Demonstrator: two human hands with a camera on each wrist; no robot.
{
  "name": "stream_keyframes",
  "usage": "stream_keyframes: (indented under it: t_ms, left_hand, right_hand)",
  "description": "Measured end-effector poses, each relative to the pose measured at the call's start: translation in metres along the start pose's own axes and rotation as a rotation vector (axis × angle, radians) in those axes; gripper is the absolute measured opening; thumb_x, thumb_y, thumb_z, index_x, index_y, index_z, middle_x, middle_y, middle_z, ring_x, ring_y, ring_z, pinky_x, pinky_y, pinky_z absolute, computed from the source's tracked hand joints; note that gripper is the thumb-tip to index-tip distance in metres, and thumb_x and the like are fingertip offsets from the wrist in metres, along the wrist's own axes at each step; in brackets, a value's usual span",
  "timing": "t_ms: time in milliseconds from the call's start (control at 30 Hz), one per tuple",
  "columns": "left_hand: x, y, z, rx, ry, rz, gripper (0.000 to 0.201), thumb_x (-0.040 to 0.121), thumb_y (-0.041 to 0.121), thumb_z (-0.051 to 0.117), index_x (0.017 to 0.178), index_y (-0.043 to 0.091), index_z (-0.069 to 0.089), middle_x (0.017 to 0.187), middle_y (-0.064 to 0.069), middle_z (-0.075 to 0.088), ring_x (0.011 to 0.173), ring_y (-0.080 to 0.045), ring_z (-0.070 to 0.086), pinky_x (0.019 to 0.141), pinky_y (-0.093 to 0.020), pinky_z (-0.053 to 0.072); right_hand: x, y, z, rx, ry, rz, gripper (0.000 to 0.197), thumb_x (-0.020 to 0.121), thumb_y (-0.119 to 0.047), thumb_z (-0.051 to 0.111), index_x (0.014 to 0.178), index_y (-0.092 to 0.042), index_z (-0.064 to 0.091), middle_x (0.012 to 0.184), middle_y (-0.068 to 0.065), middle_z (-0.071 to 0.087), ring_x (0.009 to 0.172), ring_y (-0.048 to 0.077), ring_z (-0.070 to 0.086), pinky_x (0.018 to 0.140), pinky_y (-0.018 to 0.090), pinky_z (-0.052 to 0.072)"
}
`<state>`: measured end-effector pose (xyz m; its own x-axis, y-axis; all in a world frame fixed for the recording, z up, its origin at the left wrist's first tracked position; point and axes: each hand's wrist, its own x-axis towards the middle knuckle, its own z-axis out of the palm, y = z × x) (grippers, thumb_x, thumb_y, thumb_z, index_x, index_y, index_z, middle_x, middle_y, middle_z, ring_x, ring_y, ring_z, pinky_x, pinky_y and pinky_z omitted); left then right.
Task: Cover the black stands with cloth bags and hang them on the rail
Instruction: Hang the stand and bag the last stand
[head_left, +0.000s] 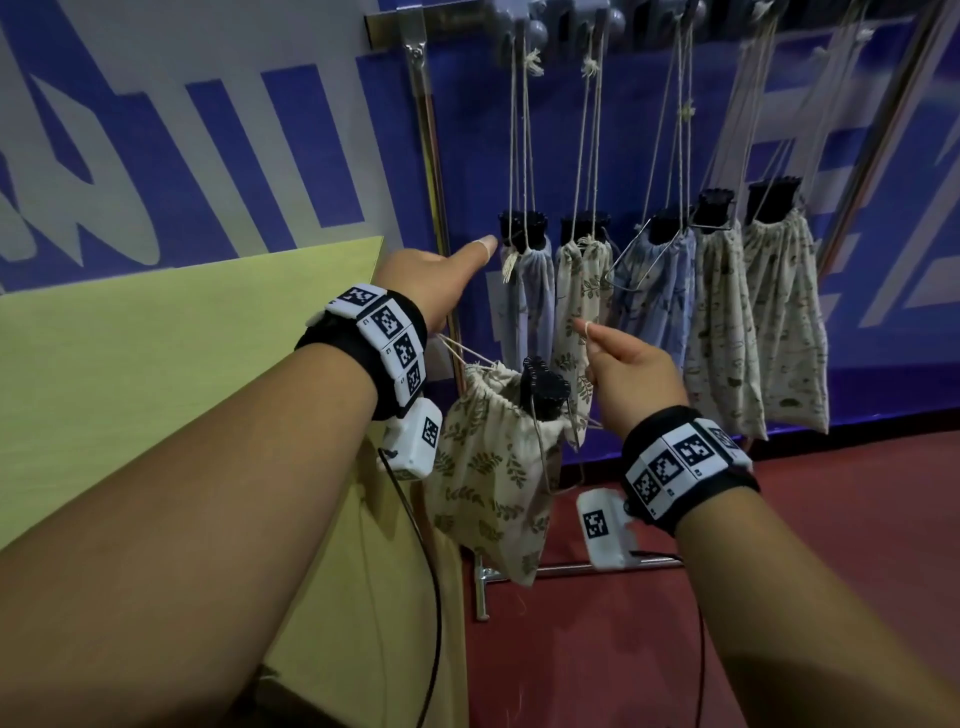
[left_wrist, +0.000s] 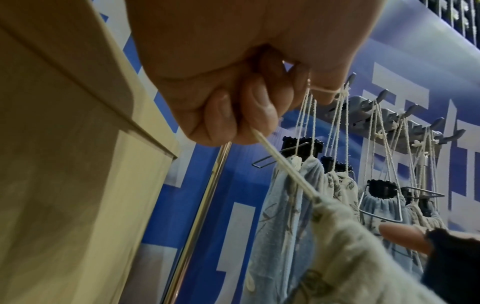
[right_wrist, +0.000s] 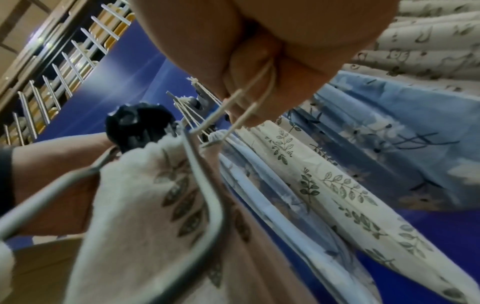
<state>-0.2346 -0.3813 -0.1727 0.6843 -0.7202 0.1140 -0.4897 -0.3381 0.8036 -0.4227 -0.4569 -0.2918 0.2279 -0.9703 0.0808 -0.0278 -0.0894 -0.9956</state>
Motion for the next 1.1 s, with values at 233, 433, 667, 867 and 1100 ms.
stream_keyframes:
  t_ms: [233, 433, 667, 867, 1100]
  left_hand:
    - [0.003, -0.001, -0.001, 0.081, 0.061, 0.052, 0.066, 0.083, 0.073, 0.064, 0.054, 0.019, 0.038, 0.06, -0.01, 0.052, 0.05, -0.024, 0.046, 0.059, -0.032, 0.044]
    - [0.008, 0.001, -0.002, 0.038, 0.12, 0.064, 0.068, 0.085, 0.066, 0.066, 0.051, 0.019, 0.032, 0.04, 0.003, 0.033, 0.051, -0.025, 0.047, 0.055, -0.034, 0.04]
    - [0.005, 0.0, 0.0, 0.041, -0.008, 0.036, 0.069, 0.082, 0.079, 0.06, 0.053, 0.019, 0.043, 0.041, 0.003, 0.047, 0.055, -0.027, 0.061, 0.061, -0.033, 0.046]
    - [-0.002, 0.002, 0.007, -0.146, -0.247, 0.002, 0.058, 0.095, 0.068, 0.055, 0.085, 0.013, 0.069, 0.083, -0.009, 0.08, 0.077, -0.024, 0.08, 0.075, -0.036, 0.055]
    - [-0.005, -0.004, 0.016, -0.015, -0.328, 0.166, 0.051, 0.093, 0.061, 0.064, 0.07, 0.017, 0.061, 0.072, -0.009, 0.076, 0.08, -0.021, 0.078, 0.083, -0.039, 0.065]
  right_hand:
    - [0.009, 0.012, -0.005, -0.103, 0.012, -0.023, 0.03, 0.109, -0.022, 0.057, 0.125, -0.038, 0.078, 0.1, -0.003, 0.08, 0.04, 0.003, 0.04, 0.042, 0.019, 0.038]
    - [0.017, 0.022, -0.013, -0.229, 0.096, -0.026, 0.031, 0.11, -0.026, 0.055, 0.126, -0.04, 0.078, 0.106, -0.001, 0.079, 0.038, 0.005, 0.045, 0.041, 0.022, 0.04]
    - [0.009, 0.014, -0.008, -0.126, 0.064, -0.102, 0.029, 0.109, -0.03, 0.058, 0.13, -0.043, 0.074, 0.107, -0.013, 0.079, 0.047, -0.002, 0.051, 0.049, 0.016, 0.045]
    - [0.0, -0.009, -0.001, 0.087, -0.042, -0.171, 0.017, 0.1, -0.028, 0.073, 0.11, -0.039, 0.081, 0.086, -0.014, 0.068, 0.076, 0.01, 0.062, 0.074, 0.038, 0.059]
    - [-0.002, -0.03, 0.003, 0.133, -0.071, -0.144, 0.009, 0.098, -0.034, 0.073, 0.096, -0.032, 0.081, 0.087, -0.003, 0.068, 0.081, 0.013, 0.064, 0.089, 0.049, 0.061]
